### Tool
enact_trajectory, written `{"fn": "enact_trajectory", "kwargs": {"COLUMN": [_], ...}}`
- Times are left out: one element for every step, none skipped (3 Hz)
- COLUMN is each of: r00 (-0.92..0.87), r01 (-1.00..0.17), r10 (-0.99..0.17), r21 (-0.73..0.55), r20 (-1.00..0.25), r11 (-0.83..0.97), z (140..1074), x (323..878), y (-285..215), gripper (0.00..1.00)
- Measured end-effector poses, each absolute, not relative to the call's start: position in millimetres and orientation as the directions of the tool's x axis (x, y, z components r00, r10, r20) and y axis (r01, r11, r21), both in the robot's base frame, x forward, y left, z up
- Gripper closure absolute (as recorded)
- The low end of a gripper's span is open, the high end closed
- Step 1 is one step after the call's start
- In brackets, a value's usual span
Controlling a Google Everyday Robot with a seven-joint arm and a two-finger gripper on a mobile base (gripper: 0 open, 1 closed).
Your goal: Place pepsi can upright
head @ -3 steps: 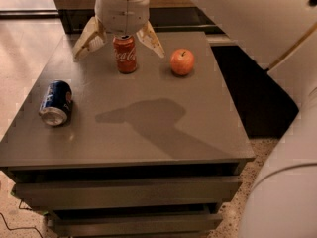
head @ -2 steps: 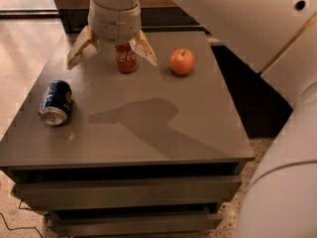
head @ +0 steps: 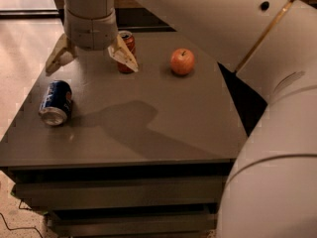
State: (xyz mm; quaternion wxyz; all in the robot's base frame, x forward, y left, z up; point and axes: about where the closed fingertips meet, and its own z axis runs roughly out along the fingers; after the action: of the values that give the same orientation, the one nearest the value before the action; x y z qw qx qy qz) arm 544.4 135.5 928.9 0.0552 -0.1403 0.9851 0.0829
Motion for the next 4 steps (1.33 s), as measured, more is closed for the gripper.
{"fn": "enact_trajectory", "kwargs": {"r00": [-0.937,-0.937,-0.93,-0.917], "r01": [-0.336,-0.336,-0.352,-0.383], "r10": [-0.304,-0.304,-0.321,-0.348], "r21": [0.196,0.196,0.186,0.194], "r20": [-0.175,-0.175,-0.179,-0.193], "r11": [0.921,0.921,0.917,0.903], "z": [928,928,923,912], "x": [555,555,561,574], "y": [160,160,180,217], "gripper": [0.0,0.0,0.0,0.0]}}
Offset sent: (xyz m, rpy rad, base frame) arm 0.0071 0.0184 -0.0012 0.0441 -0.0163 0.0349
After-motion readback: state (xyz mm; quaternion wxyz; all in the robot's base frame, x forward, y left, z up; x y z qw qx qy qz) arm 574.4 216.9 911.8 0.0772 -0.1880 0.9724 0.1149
